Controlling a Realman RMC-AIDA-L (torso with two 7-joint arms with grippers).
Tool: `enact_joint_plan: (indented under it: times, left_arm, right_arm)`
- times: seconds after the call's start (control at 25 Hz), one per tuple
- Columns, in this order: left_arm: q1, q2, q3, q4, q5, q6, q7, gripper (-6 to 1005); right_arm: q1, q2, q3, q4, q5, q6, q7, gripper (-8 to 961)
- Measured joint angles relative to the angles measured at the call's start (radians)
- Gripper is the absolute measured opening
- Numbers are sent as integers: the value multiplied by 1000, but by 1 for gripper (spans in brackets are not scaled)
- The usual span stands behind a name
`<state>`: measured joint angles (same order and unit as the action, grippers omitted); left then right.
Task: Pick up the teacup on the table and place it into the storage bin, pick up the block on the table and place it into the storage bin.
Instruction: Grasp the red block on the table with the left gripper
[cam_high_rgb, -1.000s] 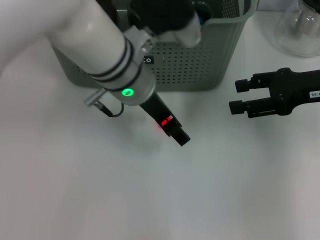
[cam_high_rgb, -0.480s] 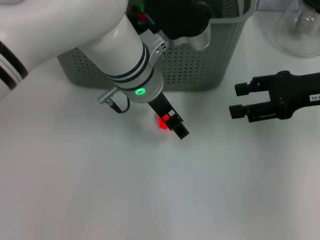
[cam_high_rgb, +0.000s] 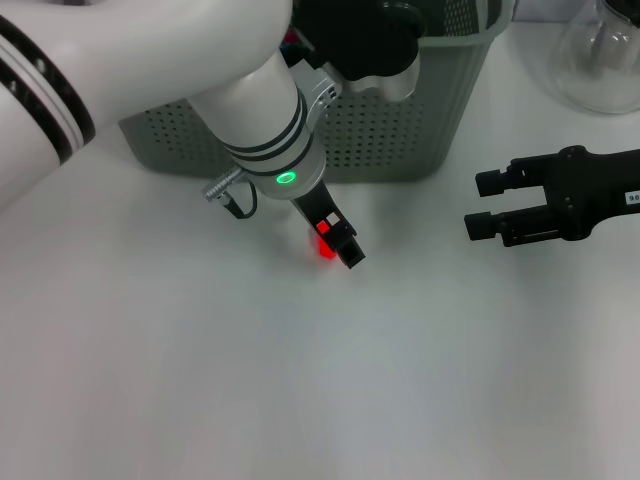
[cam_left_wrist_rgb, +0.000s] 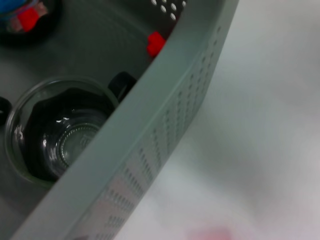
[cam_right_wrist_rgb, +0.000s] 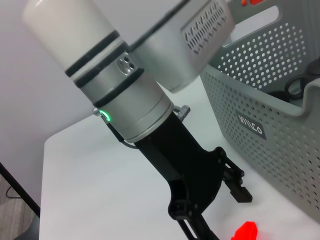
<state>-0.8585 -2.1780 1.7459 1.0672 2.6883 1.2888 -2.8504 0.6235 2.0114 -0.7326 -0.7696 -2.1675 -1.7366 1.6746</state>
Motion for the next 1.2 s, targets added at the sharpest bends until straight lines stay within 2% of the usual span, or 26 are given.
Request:
enact_joint_plan:
  times: [1.2]
  left_arm:
    - [-61, 0, 51, -161, -47, -110, -16, 879]
  right_arm:
    - [-4, 5, -2, 3, 0, 0, -1, 780]
